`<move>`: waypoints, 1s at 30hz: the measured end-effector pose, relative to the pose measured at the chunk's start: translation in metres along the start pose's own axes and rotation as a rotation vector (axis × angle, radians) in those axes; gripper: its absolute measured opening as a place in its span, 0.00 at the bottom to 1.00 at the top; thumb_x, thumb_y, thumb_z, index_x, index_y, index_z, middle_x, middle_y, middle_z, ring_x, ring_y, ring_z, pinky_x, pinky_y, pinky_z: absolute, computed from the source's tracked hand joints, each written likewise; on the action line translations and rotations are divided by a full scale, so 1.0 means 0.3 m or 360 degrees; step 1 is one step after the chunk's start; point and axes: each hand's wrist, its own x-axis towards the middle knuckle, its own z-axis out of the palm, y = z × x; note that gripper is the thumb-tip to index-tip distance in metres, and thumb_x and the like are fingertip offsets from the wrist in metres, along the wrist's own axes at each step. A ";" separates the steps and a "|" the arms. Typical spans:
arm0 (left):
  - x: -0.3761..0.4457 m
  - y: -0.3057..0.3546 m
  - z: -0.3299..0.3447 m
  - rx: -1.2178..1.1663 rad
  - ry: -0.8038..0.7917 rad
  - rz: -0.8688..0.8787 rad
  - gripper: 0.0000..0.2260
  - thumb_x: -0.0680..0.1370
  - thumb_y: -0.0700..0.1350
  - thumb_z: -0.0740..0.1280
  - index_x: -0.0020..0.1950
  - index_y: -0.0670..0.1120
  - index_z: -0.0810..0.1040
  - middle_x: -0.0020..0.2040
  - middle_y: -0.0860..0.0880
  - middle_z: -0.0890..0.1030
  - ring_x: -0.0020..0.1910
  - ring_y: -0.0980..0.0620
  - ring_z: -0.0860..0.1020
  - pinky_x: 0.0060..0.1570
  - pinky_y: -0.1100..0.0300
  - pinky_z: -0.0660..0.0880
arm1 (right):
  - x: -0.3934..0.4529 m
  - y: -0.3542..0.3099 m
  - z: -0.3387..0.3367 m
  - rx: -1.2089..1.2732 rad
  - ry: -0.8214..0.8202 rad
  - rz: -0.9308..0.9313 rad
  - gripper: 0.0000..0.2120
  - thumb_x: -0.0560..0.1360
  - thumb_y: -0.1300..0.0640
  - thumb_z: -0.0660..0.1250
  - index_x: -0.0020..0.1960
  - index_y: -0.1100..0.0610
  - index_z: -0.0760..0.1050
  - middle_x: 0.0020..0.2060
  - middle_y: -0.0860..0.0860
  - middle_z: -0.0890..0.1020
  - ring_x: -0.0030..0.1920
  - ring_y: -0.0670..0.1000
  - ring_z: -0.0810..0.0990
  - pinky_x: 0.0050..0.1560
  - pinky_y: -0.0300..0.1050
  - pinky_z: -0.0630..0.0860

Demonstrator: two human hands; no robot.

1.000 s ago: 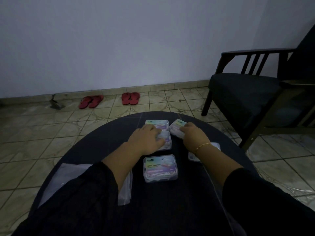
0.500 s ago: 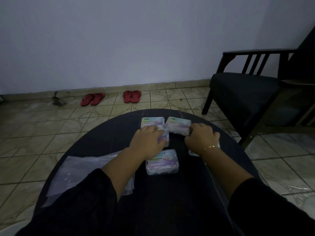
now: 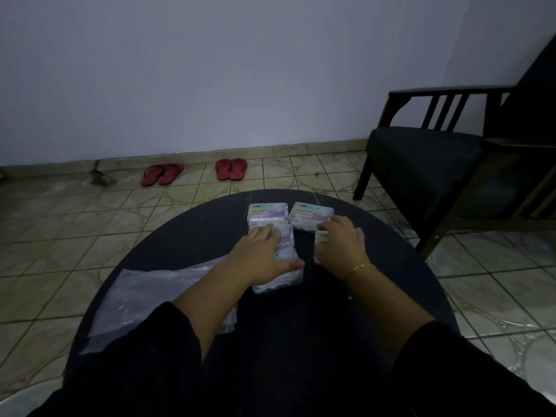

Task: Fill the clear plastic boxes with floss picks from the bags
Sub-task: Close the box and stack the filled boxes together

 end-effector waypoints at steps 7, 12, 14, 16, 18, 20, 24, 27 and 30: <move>0.024 -0.008 0.021 -0.0007 -0.0026 -0.0023 0.41 0.76 0.69 0.51 0.78 0.46 0.41 0.78 0.47 0.40 0.77 0.48 0.40 0.74 0.52 0.44 | 0.045 -0.010 0.010 0.0067 -0.0182 -0.0064 0.21 0.75 0.64 0.63 0.68 0.56 0.71 0.71 0.52 0.63 0.70 0.54 0.64 0.72 0.48 0.61; 0.015 -0.003 0.011 -0.0054 -0.0035 -0.0030 0.46 0.72 0.73 0.52 0.78 0.45 0.39 0.78 0.47 0.38 0.77 0.48 0.38 0.74 0.51 0.41 | 0.091 -0.028 0.036 -0.0141 0.0023 -0.0201 0.20 0.78 0.55 0.60 0.70 0.53 0.67 0.72 0.54 0.63 0.72 0.54 0.59 0.73 0.51 0.54; -0.003 0.002 -0.005 0.0023 0.0075 -0.0025 0.52 0.67 0.77 0.56 0.78 0.46 0.44 0.79 0.48 0.45 0.77 0.48 0.44 0.73 0.50 0.44 | 0.103 -0.057 0.043 -0.0238 0.0010 -0.0321 0.21 0.80 0.50 0.54 0.73 0.49 0.62 0.73 0.54 0.60 0.74 0.55 0.54 0.73 0.54 0.50; -0.017 0.002 -0.027 0.0095 0.0209 -0.0034 0.52 0.61 0.78 0.62 0.75 0.48 0.55 0.74 0.48 0.58 0.73 0.47 0.55 0.71 0.50 0.52 | 0.118 -0.091 0.064 -0.0379 -0.0107 -0.0427 0.22 0.81 0.47 0.49 0.75 0.44 0.54 0.76 0.53 0.53 0.76 0.56 0.47 0.73 0.61 0.46; -0.023 0.003 -0.049 0.0110 0.0241 -0.0083 0.48 0.59 0.77 0.65 0.69 0.50 0.61 0.68 0.50 0.63 0.68 0.48 0.60 0.67 0.51 0.58 | 0.144 -0.114 0.090 -0.0538 -0.0259 -0.0467 0.23 0.81 0.44 0.46 0.75 0.40 0.48 0.77 0.51 0.46 0.76 0.57 0.41 0.71 0.66 0.42; -0.024 0.006 -0.063 0.0137 0.0196 -0.0119 0.45 0.59 0.76 0.66 0.66 0.49 0.64 0.66 0.50 0.65 0.65 0.48 0.62 0.64 0.51 0.60 | 0.170 -0.120 0.108 -0.0695 -0.0398 -0.0489 0.24 0.81 0.42 0.45 0.76 0.40 0.46 0.77 0.50 0.43 0.76 0.57 0.39 0.69 0.69 0.40; -0.020 0.018 -0.069 0.0094 0.0108 -0.0097 0.39 0.62 0.73 0.69 0.62 0.49 0.68 0.63 0.49 0.68 0.63 0.48 0.64 0.62 0.52 0.62 | 0.193 -0.105 0.112 -0.0871 -0.0473 -0.0516 0.27 0.80 0.42 0.50 0.76 0.42 0.46 0.77 0.49 0.46 0.76 0.56 0.43 0.68 0.72 0.45; -0.007 0.030 -0.073 0.0006 0.0143 -0.0051 0.31 0.63 0.69 0.71 0.56 0.51 0.70 0.60 0.51 0.70 0.61 0.48 0.66 0.58 0.53 0.64 | 0.199 -0.073 0.099 -0.0859 -0.0441 -0.0481 0.28 0.79 0.43 0.52 0.77 0.43 0.47 0.77 0.49 0.46 0.76 0.56 0.44 0.67 0.73 0.47; 0.008 0.043 -0.072 -0.0024 0.0187 -0.0008 0.29 0.65 0.65 0.73 0.59 0.53 0.71 0.59 0.52 0.71 0.59 0.50 0.68 0.52 0.55 0.66 | 0.206 -0.025 0.073 -0.0806 -0.0386 -0.0357 0.25 0.80 0.42 0.47 0.76 0.42 0.47 0.77 0.48 0.46 0.77 0.55 0.45 0.68 0.71 0.47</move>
